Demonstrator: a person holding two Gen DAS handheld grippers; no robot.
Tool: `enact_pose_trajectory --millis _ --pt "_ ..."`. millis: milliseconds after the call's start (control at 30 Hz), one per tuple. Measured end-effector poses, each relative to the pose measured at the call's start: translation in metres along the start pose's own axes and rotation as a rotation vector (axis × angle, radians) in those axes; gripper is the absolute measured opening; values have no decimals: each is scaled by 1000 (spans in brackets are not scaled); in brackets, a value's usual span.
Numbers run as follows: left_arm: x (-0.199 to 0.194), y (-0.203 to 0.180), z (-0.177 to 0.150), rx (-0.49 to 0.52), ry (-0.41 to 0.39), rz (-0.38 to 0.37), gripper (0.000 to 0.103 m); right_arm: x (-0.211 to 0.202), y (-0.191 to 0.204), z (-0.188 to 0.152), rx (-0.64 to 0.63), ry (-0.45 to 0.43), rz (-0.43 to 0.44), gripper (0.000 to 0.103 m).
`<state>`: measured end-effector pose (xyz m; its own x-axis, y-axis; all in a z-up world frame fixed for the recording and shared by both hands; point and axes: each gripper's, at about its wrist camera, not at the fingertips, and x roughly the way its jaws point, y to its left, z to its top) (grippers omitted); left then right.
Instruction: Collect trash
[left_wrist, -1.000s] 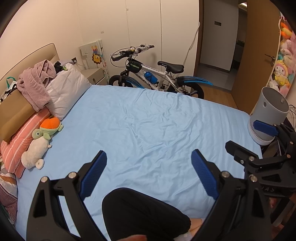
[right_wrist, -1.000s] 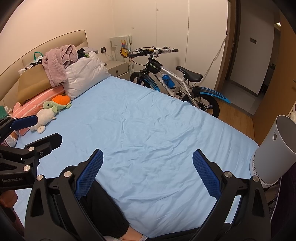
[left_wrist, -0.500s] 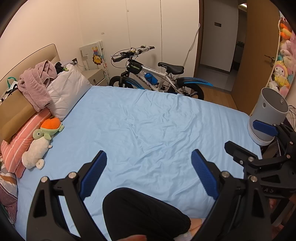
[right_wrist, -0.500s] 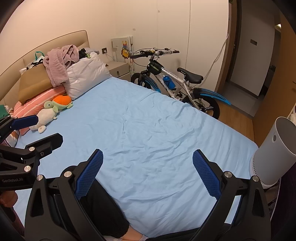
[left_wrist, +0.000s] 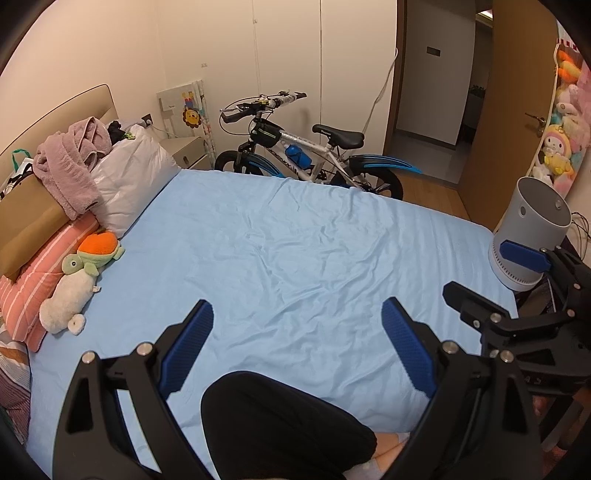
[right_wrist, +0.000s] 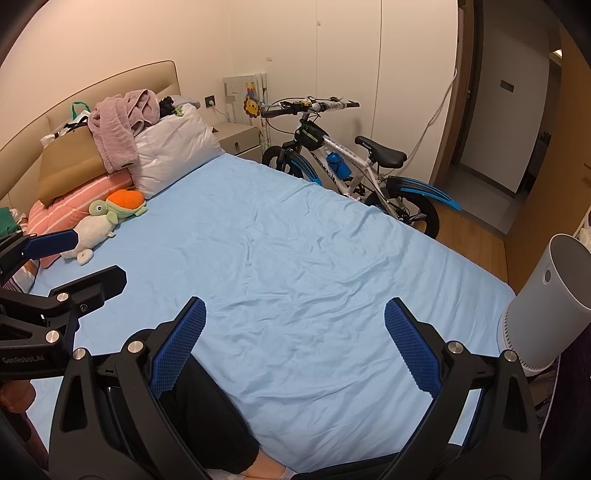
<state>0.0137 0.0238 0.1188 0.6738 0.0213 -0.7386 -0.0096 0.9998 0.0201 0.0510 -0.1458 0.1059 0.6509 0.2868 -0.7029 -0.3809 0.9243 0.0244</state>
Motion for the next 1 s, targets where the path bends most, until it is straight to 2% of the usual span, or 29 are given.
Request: enact_pose_trajectory --millis 233,767,1000 --pt "-14 -2 3 26 -46 3 92 -1 1 0 -1 -1 0 94" --pt "-13 -4 -5 36 -35 14 92 -3 6 -1 -6 1 0 94" --pt "-12 1 -9 -3 -20 5 92 -4 7 -1 -6 0 -2 94"
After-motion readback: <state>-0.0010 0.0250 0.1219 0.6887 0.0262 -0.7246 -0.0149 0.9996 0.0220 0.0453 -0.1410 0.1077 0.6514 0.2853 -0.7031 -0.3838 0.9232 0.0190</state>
